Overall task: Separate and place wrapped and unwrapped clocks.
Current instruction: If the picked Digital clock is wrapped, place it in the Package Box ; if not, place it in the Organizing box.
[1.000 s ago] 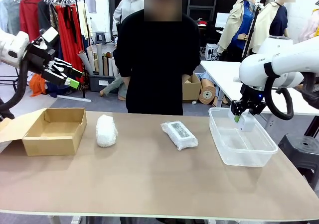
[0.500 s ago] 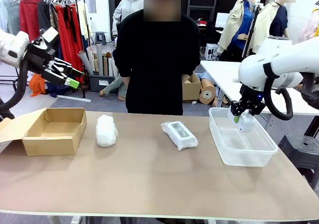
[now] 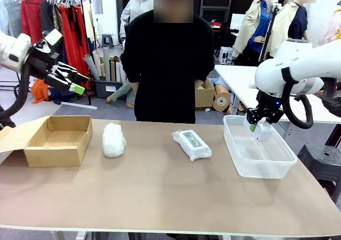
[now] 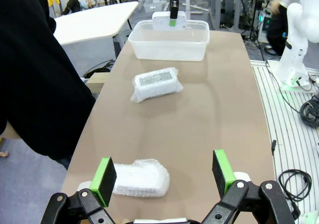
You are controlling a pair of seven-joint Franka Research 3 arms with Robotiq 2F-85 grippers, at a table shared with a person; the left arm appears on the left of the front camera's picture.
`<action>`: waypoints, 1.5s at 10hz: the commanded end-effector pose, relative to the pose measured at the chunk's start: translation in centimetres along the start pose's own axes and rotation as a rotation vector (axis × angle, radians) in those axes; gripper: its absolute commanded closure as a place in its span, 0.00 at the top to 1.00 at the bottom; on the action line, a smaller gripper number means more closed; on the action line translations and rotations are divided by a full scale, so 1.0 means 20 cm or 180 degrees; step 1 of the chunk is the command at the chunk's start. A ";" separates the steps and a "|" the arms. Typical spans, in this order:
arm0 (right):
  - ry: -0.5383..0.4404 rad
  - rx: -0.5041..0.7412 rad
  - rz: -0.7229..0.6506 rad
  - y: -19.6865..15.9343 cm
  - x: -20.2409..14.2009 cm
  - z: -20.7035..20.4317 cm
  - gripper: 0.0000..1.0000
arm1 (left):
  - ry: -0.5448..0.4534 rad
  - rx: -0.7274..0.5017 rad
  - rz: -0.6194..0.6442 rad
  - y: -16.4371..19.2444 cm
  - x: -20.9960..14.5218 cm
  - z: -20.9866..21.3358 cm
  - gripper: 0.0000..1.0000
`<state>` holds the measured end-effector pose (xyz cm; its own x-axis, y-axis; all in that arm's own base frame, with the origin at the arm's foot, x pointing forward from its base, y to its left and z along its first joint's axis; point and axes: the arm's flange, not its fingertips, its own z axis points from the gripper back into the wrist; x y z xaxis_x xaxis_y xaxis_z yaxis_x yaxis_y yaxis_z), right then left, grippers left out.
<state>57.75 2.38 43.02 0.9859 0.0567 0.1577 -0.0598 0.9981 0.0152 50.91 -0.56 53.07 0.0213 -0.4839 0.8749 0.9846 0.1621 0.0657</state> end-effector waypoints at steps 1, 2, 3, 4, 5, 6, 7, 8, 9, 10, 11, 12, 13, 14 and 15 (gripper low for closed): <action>0.0010 0.0066 -0.0042 -0.02 0.00 -0.03 0.00 | -0.0008 -0.0005 -0.0017 0.00 0.01 0.00 1.00; -0.0039 0.0089 -0.0040 -0.04 0.00 -0.06 0.00 | -0.0008 -0.0005 -0.0017 0.00 0.01 0.00 1.00; -0.0046 0.0109 -0.0048 -0.05 0.00 -0.08 0.00 | -0.0008 -0.0005 -0.0017 0.00 0.01 0.00 1.00; -0.0074 0.0108 -0.0057 -0.06 0.00 -0.10 0.00 | -0.0008 -0.0005 -0.0017 0.00 0.01 0.00 1.00; -0.0097 0.0121 -0.0089 -0.06 0.00 -0.12 0.00 | -0.0008 -0.0005 -0.0017 0.00 0.01 0.00 1.00; -0.0066 0.0111 -0.0107 -0.07 0.00 -0.15 0.00 | -0.0008 -0.0005 -0.0017 0.00 0.01 0.00 1.00; -0.0040 0.0126 -0.0160 -0.08 0.01 -0.19 0.00 | -0.0008 -0.0005 -0.0017 0.00 0.01 0.00 1.00; -0.0026 0.0132 -0.0183 -0.09 0.01 -0.22 0.00 | -0.0008 -0.0005 -0.0017 0.00 0.01 0.00 1.00; -0.0057 0.0127 -0.0191 -0.10 0.01 -0.24 0.00 | -0.0008 -0.0005 -0.0017 0.00 0.01 0.00 1.00; -0.0047 0.0134 -0.0215 -0.10 0.02 -0.28 0.00 | -0.0008 -0.0005 -0.0017 0.00 0.01 0.00 1.00; -0.0043 0.0127 -0.0213 -0.10 0.02 -0.31 0.00 | -0.0008 -0.0005 -0.0017 0.00 0.01 0.00 1.00; -0.0069 0.0110 -0.0208 -0.09 0.03 -0.36 0.00 | -0.0008 -0.0005 -0.0017 0.00 0.01 0.00 1.00; -0.0150 0.0076 -0.0251 -0.08 0.03 -0.41 0.00 | -0.0008 -0.0005 -0.0017 0.00 0.01 0.00 1.00; -0.0173 0.0082 -0.0241 -0.07 0.03 -0.45 0.00 | -0.0008 -0.0005 -0.0017 0.00 0.01 0.00 1.00; -0.0163 0.0079 -0.0242 -0.06 0.04 -0.50 0.00 | -0.0008 -0.0005 -0.0017 0.00 0.01 0.00 1.00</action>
<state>60.26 0.95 33.91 0.9842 0.0056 0.1771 -0.0123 0.9993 0.0362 50.91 -0.56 53.07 0.0212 -0.4839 0.8749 0.9846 0.1621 0.0658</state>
